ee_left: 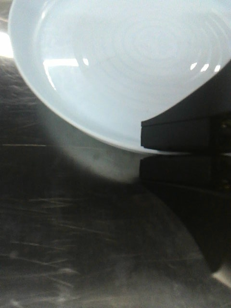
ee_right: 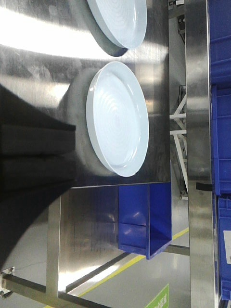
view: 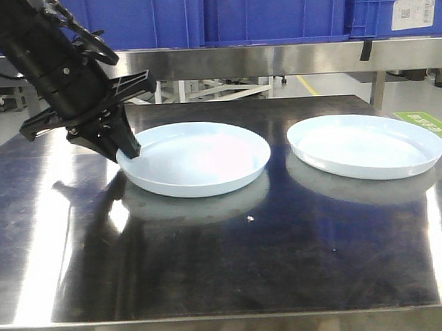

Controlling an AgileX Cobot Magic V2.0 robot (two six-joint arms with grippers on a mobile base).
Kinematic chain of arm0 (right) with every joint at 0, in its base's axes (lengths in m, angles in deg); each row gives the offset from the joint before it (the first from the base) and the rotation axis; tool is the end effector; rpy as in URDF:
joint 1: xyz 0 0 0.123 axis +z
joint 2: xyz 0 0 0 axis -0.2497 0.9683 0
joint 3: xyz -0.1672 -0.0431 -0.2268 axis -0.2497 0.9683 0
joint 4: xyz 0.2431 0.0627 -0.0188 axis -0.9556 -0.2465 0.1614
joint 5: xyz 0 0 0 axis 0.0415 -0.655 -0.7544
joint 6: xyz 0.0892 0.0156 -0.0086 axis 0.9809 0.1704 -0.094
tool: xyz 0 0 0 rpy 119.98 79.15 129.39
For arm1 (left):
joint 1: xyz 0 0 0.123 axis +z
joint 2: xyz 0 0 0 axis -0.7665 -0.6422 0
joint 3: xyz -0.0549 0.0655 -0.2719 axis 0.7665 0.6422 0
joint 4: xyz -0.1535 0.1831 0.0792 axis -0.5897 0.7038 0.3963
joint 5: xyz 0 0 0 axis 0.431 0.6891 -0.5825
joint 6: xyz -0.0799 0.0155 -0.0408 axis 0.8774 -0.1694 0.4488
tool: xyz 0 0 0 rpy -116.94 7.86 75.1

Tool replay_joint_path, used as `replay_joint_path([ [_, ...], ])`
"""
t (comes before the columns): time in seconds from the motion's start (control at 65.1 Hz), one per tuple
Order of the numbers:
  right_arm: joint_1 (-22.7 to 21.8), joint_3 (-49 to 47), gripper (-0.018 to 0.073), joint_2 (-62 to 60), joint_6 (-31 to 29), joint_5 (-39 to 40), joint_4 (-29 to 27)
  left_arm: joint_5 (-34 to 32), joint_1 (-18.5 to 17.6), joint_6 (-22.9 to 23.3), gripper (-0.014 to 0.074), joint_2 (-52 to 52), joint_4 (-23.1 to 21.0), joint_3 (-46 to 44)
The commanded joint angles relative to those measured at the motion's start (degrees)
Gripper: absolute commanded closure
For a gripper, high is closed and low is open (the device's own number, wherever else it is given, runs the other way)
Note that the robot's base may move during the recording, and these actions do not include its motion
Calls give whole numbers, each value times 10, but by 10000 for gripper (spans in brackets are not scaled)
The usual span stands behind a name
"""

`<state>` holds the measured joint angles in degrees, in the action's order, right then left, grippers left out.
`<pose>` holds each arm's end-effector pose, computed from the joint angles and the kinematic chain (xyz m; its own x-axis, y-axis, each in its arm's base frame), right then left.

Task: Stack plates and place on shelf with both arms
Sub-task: 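Slide the gripped plate with the left gripper toward the table center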

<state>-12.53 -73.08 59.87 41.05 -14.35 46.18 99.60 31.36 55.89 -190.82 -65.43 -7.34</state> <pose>0.0565 0.0028 0.1905 -0.0802 0.0818 -0.9934 -0.0363 0.9957 0.0849 0.3820 -0.1546 0.2037 -0.9226 -0.0215 -0.3851 0.1360 0.9161 -0.3772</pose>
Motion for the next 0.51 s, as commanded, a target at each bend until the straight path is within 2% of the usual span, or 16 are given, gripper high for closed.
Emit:
replay_joint_path([
  [0.0, -3, 0, 511, -9, -2, 48, 3, -34, -5, 3, 501, 32, -16, -19],
  [0.231, -3, 0, 511, -9, -2, 48, 3, -38, -5, 3, 321, 32, -16, -19],
  [0.384, -3, 0, 511, -9, -2, 48, 3, -38, -6, 3, 319, 39, -10, -19],
  [0.492, -3, 0, 511, -9, -2, 48, 3, -37, -6, 3, 319, 62, 16, -19],
])
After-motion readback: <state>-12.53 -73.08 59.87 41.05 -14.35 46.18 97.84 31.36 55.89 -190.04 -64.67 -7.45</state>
